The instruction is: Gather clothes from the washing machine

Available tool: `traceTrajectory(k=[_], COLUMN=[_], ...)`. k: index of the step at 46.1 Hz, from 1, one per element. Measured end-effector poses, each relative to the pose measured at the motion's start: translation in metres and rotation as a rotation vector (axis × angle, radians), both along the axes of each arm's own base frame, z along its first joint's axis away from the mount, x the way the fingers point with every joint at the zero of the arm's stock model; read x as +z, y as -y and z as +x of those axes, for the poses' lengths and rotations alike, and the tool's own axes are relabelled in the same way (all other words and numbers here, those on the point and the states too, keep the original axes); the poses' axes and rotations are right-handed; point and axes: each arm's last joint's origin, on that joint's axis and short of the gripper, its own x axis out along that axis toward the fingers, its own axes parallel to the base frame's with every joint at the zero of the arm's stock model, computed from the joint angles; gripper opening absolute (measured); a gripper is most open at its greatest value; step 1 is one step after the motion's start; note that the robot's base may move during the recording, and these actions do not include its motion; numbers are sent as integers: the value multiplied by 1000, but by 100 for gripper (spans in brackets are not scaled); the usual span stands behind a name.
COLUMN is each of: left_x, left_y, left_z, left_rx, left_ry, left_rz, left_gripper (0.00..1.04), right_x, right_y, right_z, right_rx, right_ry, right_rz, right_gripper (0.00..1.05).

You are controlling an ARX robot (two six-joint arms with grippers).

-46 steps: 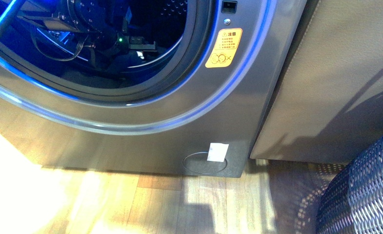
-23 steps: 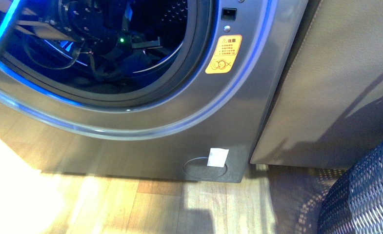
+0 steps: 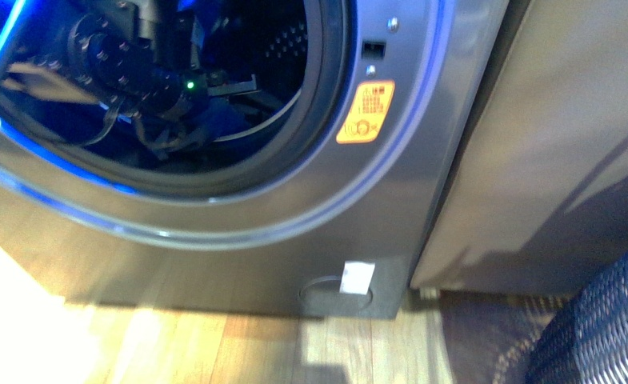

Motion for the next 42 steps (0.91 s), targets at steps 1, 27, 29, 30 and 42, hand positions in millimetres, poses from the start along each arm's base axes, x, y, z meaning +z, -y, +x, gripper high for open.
traceTrajectory(k=[1, 27, 29, 30, 42], left_x=[1, 34, 36, 36, 51], left_y=[0, 0, 1, 1, 1], left_z=[0, -35, -39, -41, -70], left_rx=[0, -33, -40, -46, -85], left_ry=[3, 127, 132, 133, 166], left_rz=[-1, 6, 10, 12, 31], left_gripper=[16, 15, 15, 15, 15], right_x=[0, 0, 0, 0, 0], right_y=[0, 0, 0, 0, 0], right_z=[0, 0, 0, 0, 0], right_rx=[0, 0, 0, 0, 0], right_ry=[0, 0, 0, 0, 0], right_rz=[0, 0, 0, 0, 0], right_gripper=[97, 97, 97, 97, 97])
